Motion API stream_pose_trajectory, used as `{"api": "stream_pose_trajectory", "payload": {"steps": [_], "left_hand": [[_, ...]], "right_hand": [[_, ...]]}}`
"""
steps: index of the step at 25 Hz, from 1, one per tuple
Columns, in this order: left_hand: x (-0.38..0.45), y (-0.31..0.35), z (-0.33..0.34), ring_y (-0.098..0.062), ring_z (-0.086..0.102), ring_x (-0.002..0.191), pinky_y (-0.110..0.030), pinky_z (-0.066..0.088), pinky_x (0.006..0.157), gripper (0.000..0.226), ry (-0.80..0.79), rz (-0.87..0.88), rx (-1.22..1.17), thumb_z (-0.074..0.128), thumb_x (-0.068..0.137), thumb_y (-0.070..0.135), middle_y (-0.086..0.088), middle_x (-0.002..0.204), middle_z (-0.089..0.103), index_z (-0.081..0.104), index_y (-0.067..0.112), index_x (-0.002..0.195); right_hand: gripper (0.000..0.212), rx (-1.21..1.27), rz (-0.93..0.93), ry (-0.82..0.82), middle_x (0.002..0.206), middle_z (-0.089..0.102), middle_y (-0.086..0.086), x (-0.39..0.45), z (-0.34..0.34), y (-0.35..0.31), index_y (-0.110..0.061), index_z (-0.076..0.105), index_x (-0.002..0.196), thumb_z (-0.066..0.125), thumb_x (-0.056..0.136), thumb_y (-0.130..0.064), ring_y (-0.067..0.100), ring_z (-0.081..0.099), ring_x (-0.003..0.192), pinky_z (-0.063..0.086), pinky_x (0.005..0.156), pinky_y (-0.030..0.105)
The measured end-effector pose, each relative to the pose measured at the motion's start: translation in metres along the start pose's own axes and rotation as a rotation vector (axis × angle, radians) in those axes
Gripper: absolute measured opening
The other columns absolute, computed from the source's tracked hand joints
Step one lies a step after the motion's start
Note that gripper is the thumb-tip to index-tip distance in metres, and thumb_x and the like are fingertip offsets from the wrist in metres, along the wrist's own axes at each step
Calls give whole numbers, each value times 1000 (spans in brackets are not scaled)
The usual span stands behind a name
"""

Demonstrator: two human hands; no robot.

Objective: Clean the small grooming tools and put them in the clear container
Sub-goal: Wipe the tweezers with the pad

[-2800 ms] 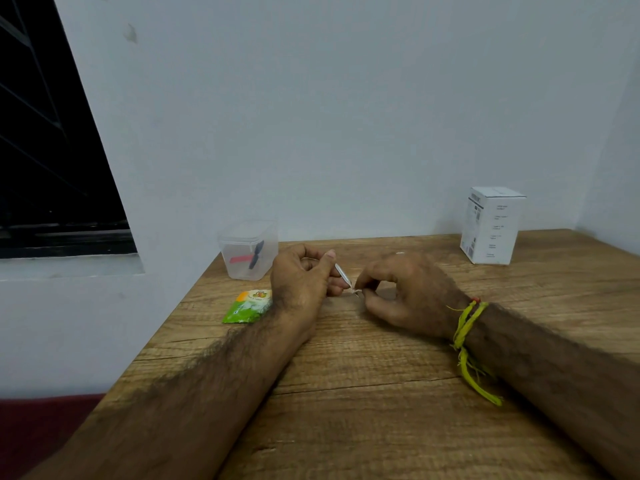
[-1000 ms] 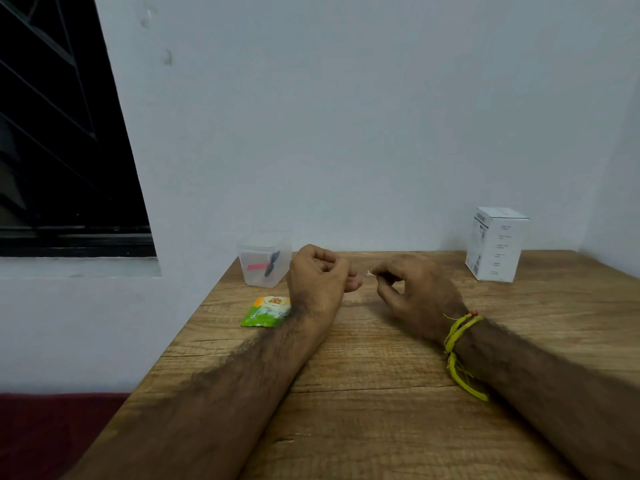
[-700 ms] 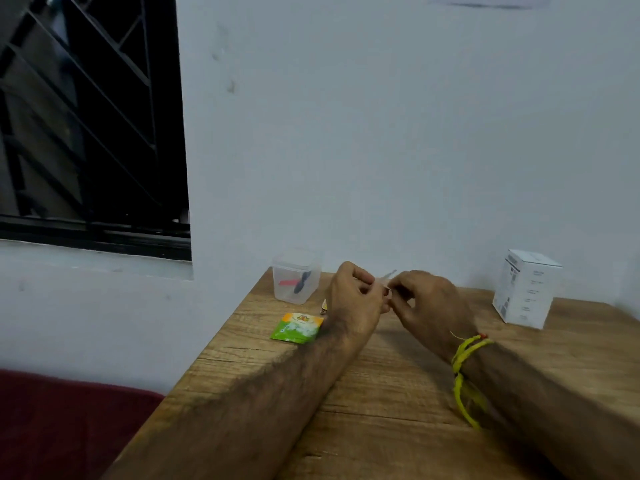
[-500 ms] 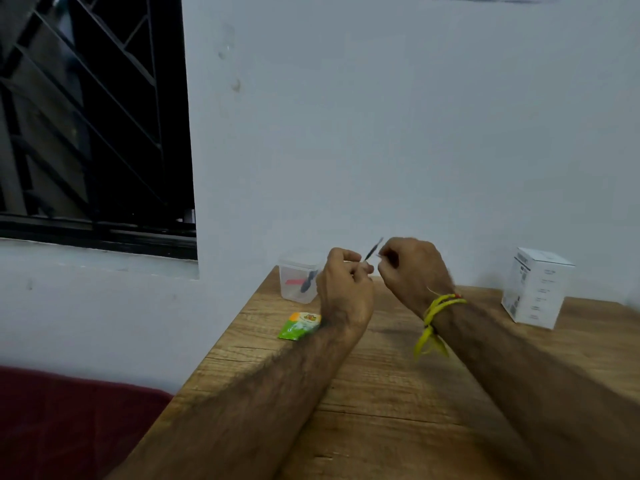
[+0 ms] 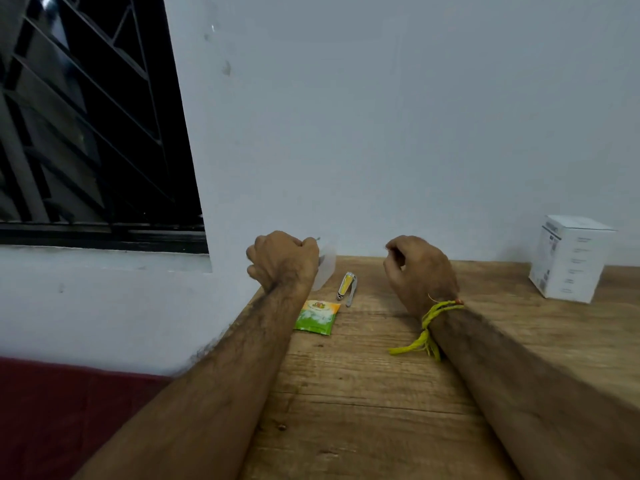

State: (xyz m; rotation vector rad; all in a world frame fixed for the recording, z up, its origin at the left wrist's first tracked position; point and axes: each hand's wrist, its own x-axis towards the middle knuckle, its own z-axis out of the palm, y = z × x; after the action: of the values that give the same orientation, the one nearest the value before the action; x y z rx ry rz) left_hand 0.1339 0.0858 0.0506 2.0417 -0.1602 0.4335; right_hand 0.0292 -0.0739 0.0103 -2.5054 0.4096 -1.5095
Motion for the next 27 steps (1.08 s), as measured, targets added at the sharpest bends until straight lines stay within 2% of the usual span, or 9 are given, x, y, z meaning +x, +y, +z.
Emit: {"api": "stream_pose_trajectory", "payload": {"steps": [4, 7, 8, 10, 12, 14, 17, 21, 27], "left_hand": [[-1, 0, 3, -26, 47, 116, -42, 39, 89, 26, -14, -7, 38, 64, 84, 38, -2, 108, 69, 78, 17, 88], [-7, -1, 3, -26, 45, 126, -44, 38, 97, 39, -9, -10, 3, 66, 85, 41, -4, 122, 63, 67, 15, 115], [-11, -1, 2, -25, 44, 129, -45, 37, 100, 43, 13, 57, 2, 66, 87, 41, -3, 126, 61, 62, 16, 121], [-22, 2, 3, -22, 46, 127, -44, 37, 101, 36, 106, 349, 11, 67, 90, 39, 1, 125, 60, 61, 19, 120], [-35, 9, 5, -18, 58, 109, -39, 47, 93, 19, 77, 583, 6, 66, 92, 34, 6, 108, 68, 69, 21, 105], [-45, 15, 11, -15, 64, 92, -36, 55, 82, 14, -156, 551, 138, 66, 93, 32, 6, 92, 71, 72, 19, 94], [-55, 10, 21, -23, 67, 97, -35, 57, 81, 19, -374, 488, 470, 68, 92, 30, -4, 101, 71, 69, 13, 101], [-56, 7, 22, -25, 64, 109, -35, 54, 84, 31, -431, 462, 560, 71, 93, 27, -8, 118, 68, 62, 11, 118], [-64, 14, 23, -27, 62, 113, -37, 55, 89, 23, -458, 494, 591, 63, 96, 12, -10, 121, 66, 63, 8, 119]], "right_hand": [[12, 31, 13, 5, 90, 71, 6, -1, -1, 0, -10, 70, 98, 66, 87, -12, 28, 66, 78, 55, 73, 38], [12, 31, 19, 5, 90, 71, 6, 0, -2, 1, -9, 70, 98, 65, 87, -12, 28, 66, 79, 55, 72, 37], [12, 23, 24, -2, 90, 70, 6, 0, -2, 2, -10, 70, 98, 65, 88, -13, 28, 65, 79, 54, 72, 37], [12, 8, 38, -25, 91, 70, 6, 0, -3, 3, -10, 70, 98, 64, 88, -14, 27, 64, 81, 53, 73, 37], [13, 0, 53, -50, 92, 69, 6, 0, -2, 4, -10, 70, 99, 64, 88, -14, 27, 63, 82, 52, 74, 36], [13, -8, 53, -69, 92, 68, 6, 0, -1, 4, -11, 69, 98, 63, 88, -15, 27, 63, 83, 52, 74, 36], [12, -5, 37, -68, 90, 68, 6, -1, -1, 3, -11, 69, 96, 64, 87, -14, 27, 63, 82, 52, 74, 38], [12, -11, 36, -73, 90, 68, 5, -1, 0, 3, -11, 69, 97, 63, 87, -15, 26, 63, 82, 52, 74, 36], [13, -10, 62, -102, 94, 68, 5, -1, -2, 5, -12, 70, 98, 63, 88, -16, 24, 63, 85, 52, 76, 36]]}}
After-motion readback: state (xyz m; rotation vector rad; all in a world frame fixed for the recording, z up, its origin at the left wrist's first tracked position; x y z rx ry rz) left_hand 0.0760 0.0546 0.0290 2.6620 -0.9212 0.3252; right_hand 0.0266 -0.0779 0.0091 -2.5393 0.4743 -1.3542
